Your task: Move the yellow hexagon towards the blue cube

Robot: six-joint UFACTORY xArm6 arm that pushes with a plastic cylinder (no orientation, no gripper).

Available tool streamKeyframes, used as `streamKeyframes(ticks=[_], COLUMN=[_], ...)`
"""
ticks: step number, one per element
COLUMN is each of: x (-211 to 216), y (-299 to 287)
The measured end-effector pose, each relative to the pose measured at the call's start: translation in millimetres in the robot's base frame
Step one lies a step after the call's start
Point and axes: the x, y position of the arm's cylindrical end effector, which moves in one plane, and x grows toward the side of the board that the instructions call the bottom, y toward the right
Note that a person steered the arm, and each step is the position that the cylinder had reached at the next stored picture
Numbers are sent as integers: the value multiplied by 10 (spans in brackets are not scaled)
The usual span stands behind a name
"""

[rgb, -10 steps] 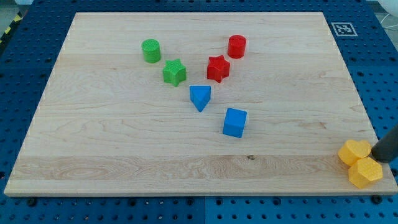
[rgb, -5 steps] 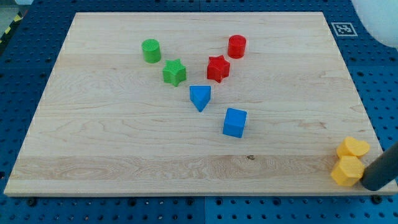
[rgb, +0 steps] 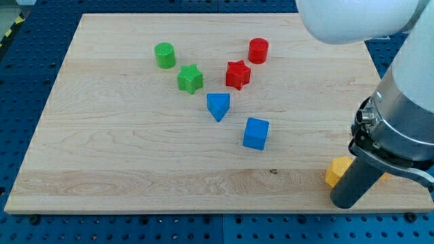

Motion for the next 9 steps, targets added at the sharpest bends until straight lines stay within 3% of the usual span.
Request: streamKeyframes(ticks=[3, 8, 9], x=[3, -208, -209], y=[442, -225, -132])
